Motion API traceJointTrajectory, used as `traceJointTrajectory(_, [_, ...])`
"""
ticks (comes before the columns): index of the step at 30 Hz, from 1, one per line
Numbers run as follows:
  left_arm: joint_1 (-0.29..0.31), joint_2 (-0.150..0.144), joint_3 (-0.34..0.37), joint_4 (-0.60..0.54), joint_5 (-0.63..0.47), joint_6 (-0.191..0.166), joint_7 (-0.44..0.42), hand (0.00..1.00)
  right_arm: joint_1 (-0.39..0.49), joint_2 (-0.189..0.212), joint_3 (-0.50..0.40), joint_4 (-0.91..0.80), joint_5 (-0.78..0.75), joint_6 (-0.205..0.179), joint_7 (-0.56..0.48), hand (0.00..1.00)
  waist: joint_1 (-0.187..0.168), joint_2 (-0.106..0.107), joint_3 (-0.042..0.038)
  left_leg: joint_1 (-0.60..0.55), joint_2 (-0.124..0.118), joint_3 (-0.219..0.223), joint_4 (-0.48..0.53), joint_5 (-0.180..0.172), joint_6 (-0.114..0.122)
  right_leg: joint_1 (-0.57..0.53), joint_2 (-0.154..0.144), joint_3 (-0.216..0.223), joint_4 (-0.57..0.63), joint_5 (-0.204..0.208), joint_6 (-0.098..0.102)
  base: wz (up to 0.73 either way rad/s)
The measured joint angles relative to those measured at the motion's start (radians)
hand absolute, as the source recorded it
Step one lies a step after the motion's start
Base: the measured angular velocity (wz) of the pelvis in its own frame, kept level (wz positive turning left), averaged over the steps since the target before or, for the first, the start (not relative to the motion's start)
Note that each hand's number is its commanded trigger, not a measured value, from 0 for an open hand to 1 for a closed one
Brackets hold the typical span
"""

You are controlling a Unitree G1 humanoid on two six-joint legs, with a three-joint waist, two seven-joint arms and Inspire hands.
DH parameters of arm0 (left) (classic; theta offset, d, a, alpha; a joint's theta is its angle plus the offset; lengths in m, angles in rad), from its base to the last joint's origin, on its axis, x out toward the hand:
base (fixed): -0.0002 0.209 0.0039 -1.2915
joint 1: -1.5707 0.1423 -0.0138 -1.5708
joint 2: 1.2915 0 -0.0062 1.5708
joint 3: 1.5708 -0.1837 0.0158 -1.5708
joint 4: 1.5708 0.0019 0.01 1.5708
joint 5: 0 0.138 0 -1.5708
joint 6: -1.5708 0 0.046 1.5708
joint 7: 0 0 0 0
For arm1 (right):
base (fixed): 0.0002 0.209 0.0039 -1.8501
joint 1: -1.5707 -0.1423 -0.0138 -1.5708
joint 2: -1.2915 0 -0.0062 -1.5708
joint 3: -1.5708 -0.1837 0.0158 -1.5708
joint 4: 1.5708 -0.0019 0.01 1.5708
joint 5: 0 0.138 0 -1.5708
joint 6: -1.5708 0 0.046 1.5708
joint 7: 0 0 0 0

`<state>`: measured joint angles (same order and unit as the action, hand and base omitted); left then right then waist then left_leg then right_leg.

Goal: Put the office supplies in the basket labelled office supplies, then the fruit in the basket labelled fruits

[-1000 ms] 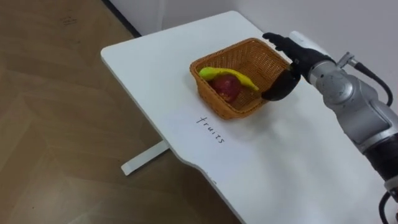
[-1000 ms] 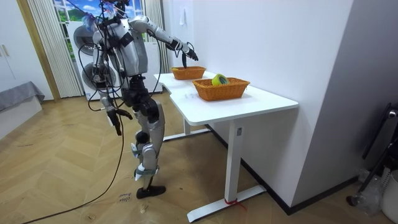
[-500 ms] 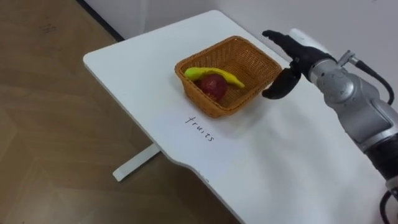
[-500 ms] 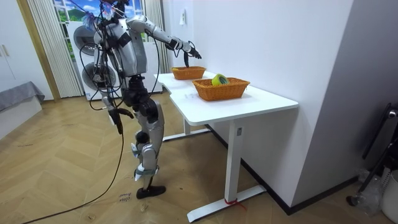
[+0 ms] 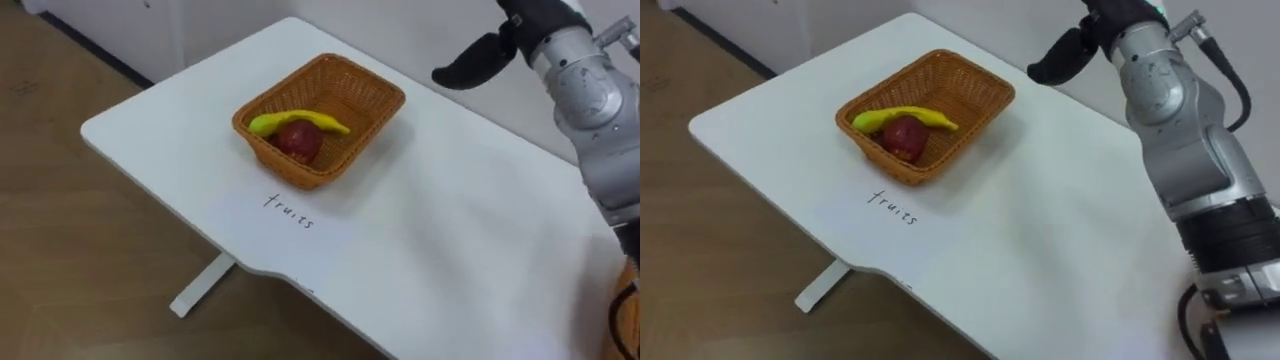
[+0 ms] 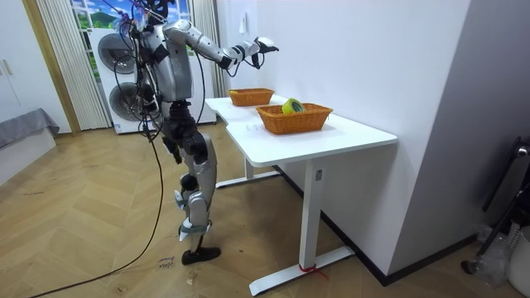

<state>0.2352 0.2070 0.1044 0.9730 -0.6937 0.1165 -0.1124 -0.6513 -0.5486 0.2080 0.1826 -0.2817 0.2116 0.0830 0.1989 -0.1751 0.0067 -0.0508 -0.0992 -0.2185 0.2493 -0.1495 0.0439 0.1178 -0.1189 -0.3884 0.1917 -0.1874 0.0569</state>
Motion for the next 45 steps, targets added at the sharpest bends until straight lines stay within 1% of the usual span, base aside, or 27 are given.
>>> traceJointTrajectory(2, [-0.007,0.000,0.000,-0.004,0.007,0.000,0.001,0.00,0.000,-0.001,-0.031,-0.017,-0.001,0.001,-0.006,0.00,-0.012,0.002,-0.0011,-0.002,0.000,0.014,-0.001,0.000,0.000,-0.009,0.000,0.008,0.005,0.000,0.000,-0.19])
traceJointTrajectory(5, [-0.011,0.001,0.000,-0.015,0.012,-0.001,0.002,0.00,0.000,-0.006,-0.080,-0.057,-0.001,-0.005,-0.020,0.00,-0.042,0.004,-0.0027,0.010,0.004,0.037,-0.013,0.002,0.003,-0.018,-0.001,0.032,0.013,0.000,0.000,-0.23])
traceJointTrajectory(6, [-0.013,0.000,-0.001,-0.016,0.010,-0.002,0.003,0.00,0.000,-0.006,-0.107,-0.057,-0.001,-0.007,-0.035,0.00,-0.052,0.005,-0.0048,0.015,0.011,0.046,-0.014,0.002,0.004,-0.019,-0.001,0.038,0.013,0.000,0.000,-0.16])
traceJointTrajectory(8, [-0.020,-0.001,0.000,-0.019,0.009,-0.006,0.002,0.00,0.000,-0.006,-0.154,-0.067,-0.002,-0.009,-0.050,0.00,-0.070,0.008,-0.0042,0.016,0.015,0.057,-0.013,-0.001,0.007,-0.020,-0.001,0.042,0.012,0.000,0.000,-0.13])
traceJointTrajectory(10, [-0.018,-0.002,0.002,-0.019,0.008,-0.006,0.001,0.00,0.000,-0.012,-0.208,-0.085,-0.008,-0.016,-0.071,0.00,-0.094,0.018,-0.0049,0.021,0.017,0.070,-0.015,-0.004,0.008,-0.019,0.000,0.054,0.012,0.000,0.000,-0.16])
traceJointTrajectory(11, [-0.018,-0.003,0.001,-0.019,0.006,-0.007,0.001,0.00,0.000,-0.019,-0.214,-0.086,-0.006,-0.016,-0.079,0.00,-0.096,0.022,-0.0047,0.025,0.018,0.079,-0.015,-0.006,0.008,-0.018,0.001,0.060,0.011,0.000,0.000,-0.24])
traceJointTrajectory(12, [-0.015,-0.003,-0.001,-0.019,0.000,-0.007,0.000,0.00,0.000,-0.029,-0.222,-0.086,-0.005,-0.017,-0.092,0.00,-0.106,0.030,-0.0065,0.031,0.018,0.086,-0.016,-0.009,0.009,-0.014,0.001,0.063,0.011,0.000,0.000,-0.21])
traceJointTrajectory(13, [-0.012,-0.002,-0.001,-0.019,0.000,-0.009,-0.001,0.00,0.001,-0.040,-0.223,-0.086,-0.001,-0.017,-0.109,0.00,-0.118,0.037,-0.0048,0.041,0.019,0.091,-0.021,-0.009,0.009,-0.009,0.001,0.066,0.012,0.000,0.000,-0.18])
traceJointTrajectory(17, [-0.009,0.000,-0.008,-0.020,0.009,-0.010,0.000,0.00,0.007,-0.049,-0.235,-0.090,0.003,-0.017,-0.139,0.00,-0.156,0.042,-0.0059,0.054,0.024,0.122,-0.035,-0.009,0.009,-0.017,0.006,0.102,0.014,0.001,-0.001,-0.27])
traceJointTrajectory(18, [-0.007,0.000,-0.008,-0.020,0.014,-0.010,0.000,0.00,0.009,-0.056,-0.241,-0.090,0.003,-0.019,-0.145,0.00,-0.169,0.042,-0.0064,0.056,0.034,0.136,-0.037,-0.009,0.008,-0.023,0.009,0.117,0.014,0.003,-0.004,-0.33])
traceJointTrajectory(20, [-0.008,0.004,-0.009,-0.020,0.032,-0.010,0.000,0.00,0.020,-0.070,-0.258,-0.090,0.006,-0.019,-0.165,0.00,-0.179,0.041,-0.0072,0.059,0.039,0.156,-0.039,-0.011,0.006,-0.030,0.015,0.140,0.014,0.006,-0.007,-0.36])
traceJointTrajectory(24, [-0.009,0.003,-0.012,-0.019,0.044,-0.010,0.000,0.00,0.057,-0.078,-0.314,-0.090,0.031,-0.022,-0.220,0.00,-0.207,0.047,-0.0092,0.078,0.053,0.189,-0.044,-0.019,0.003,-0.031,0.024,0.172,0.013,0.010,-0.012,-0.26])
traceJointTrajectory(26, [-0.009,0.004,-0.010,-0.018,0.058,-0.010,0.000,0.00,0.074,-0.078,-0.353,-0.090,0.045,-0.027,-0.240,0.00,-0.228,0.051,-0.0125,0.080,0.054,0.194,-0.044,-0.020,0.002,-0.031,0.027,0.178,0.013,0.011,-0.013,-0.18])
traceJointTrajectory(27, [-0.009,0.004,-0.010,-0.015,0.057,-0.010,0.000,0.00,0.079,-0.078,-0.375,-0.092,0.062,-0.027,-0.258,0.00,-0.235,0.055,-0.0140,0.083,0.057,0.210,-0.044,-0.023,0.001,-0.035,0.033,0.193,0.012,0.013,-0.015,-0.30])
traceJointTrajectory(28, [-0.011,0.004,-0.010,-0.008,0.057,-0.011,0.000,0.00,0.098,-0.078,-0.399,-0.105,0.089,-0.028,-0.276,0.00,-0.240,0.059,-0.0135,0.089,0.068,0.222,-0.045,-0.026,-0.002,-0.034,0.037,0.199,0.011,0.015,-0.019,-0.32])
traceJointTrajectory(30, [-0.009,0.004,-0.010,0.000,0.057,-0.012,0.002,0.00,0.145,-0.078,-0.428,-0.132,0.106,-0.036,-0.306,0.00,-0.246,0.064,-0.0127,0.099,0.073,0.242,-0.045,-0.033,-0.007,-0.032,0.045,0.208,0.012,0.017,-0.022,-0.34])
traceJointTrajectory(32, [-0.009,0.003,-0.011,0.004,0.061,-0.012,0.010,0.00,0.187,-0.078,-0.455,-0.153,0.116,-0.038,-0.334,0.00,-0.258,0.067,-0.0121,0.099,0.087,0.259,-0.046,-0.039,-0.010,-0.035,0.051,0.209,0.012,0.019,-0.025,-0.32])
traceJointTrajectory(33, [-0.009,0.001,-0.011,0.004,0.075,-0.013,0.020,0.00,0.206,-0.078,-0.469,-0.163,0.119,-0.039,-0.355,0.00,-0.263,0.071,-0.0111,0.100,0.088,0.270,-0.048,-0.042,-0.013,-0.037,0.054,0.208,0.012,0.021,-0.028,-0.28])
traceJointTrajectory(34, [-0.008,0.000,-0.011,0.007,0.079,-0.013,0.025,0.00,0.207,-0.078,-0.473,-0.163,0.121,-0.039,-0.377,0.00,-0.278,0.075,-0.0108,0.102,0.091,0.277,-0.049,-0.043,-0.015,-0.041,0.056,0.208,0.012,0.022,-0.030,-0.28])
traceJointTrajectory(35, [-0.008,-0.001,-0.011,0.008,0.080,-0.013,0.026,0.00,0.207,-0.078,-0.479,-0.163,0.121,-0.040,-0.387,0.00,-0.283,0.078,-0.0124,0.101,0.094,0.285,-0.050,-0.043,-0.015,-0.046,0.057,0.209,0.013,0.023,-0.031,-0.30])
traceJointTrajectory(36, [-0.010,-0.002,-0.012,0.008,0.078,-0.016,0.028,0.00,0.211,-0.077,-0.500,-0.163,0.127,-0.047,-0.405,0.00,-0.296,0.082,-0.0133,0.103,0.098,0.298,-0.052,-0.044,-0.017,-0.050,0.060,0.212,0.013,0.025,-0.035,-0.23])
traceJointTrajectory(38, [-0.008,-0.002,-0.012,0.014,0.078,-0.033,0.028,0.00,0.240,-0.077,-0.534,-0.164,0.154,-0.066,-0.449,0.00,-0.304,0.082,-0.0134,0.108,0.103,0.305,-0.054,-0.046,-0.020,-0.049,0.064,0.214,0.012,0.026,-0.036,-0.19])
traceJointTrajectory(40, [-0.003,-0.002,-0.010,0.013,0.078,-0.046,0.030,0.00,0.315,-0.077,-0.574,-0.165,0.177,-0.093,-0.508,0.00,-0.305,0.077,-0.0122,0.120,0.112,0.325,-0.059,-0.050,-0.025,-0.047,0.071,0.218,0.011,0.027,-0.038,-0.24])
traceJointTrajectory(41, [-0.003,-0.002,-0.011,0.013,0.076,-0.047,0.032,0.00,0.337,-0.076,-0.581,-0.165,0.185,-0.100,-0.520,0.00,-0.305,0.076,-0.0109,0.123,0.113,0.329,-0.061,-0.050,-0.026,-0.047,0.072,0.219,0.010,0.028,-0.040,-0.25])
traceJointTrajectory(42, [-0.001,-0.002,-0.011,0.013,0.077,-0.050,0.038,0.00,0.387,-0.075,-0.585,-0.165,0.212,-0.111,-0.541,0.00,-0.303,0.073,-0.0090,0.128,0.119,0.341,-0.064,-0.052,-0.028,-0.047,0.076,0.226,0.010,0.029,-0.041,-0.30])
traceJointTrajectory(43, [0.000,-0.002,-0.011,0.014,0.077,-0.052,0.043,0.00,0.435,-0.069,-0.585,-0.166,0.236,-0.113,-0.550,0.00,-0.302,0.070,-0.0092,0.132,0.121,0.353,-0.067,-0.053,-0.030,-0.051,0.079,0.232,0.010,0.030,-0.043,-0.30])
traceJointTrajectory(45, [-0.003,-0.002,-0.011,0.028,0.076,-0.053,0.043,0.00,0.500,-0.057,-0.592,-0.167,0.280,-0.114,-0.561,0.00,-0.306,0.070,-0.0089,0.131,0.122,0.360,-0.066,-0.055,-0.031,-0.055,0.083,0.245,0.007,0.031,-0.043,-0.20])
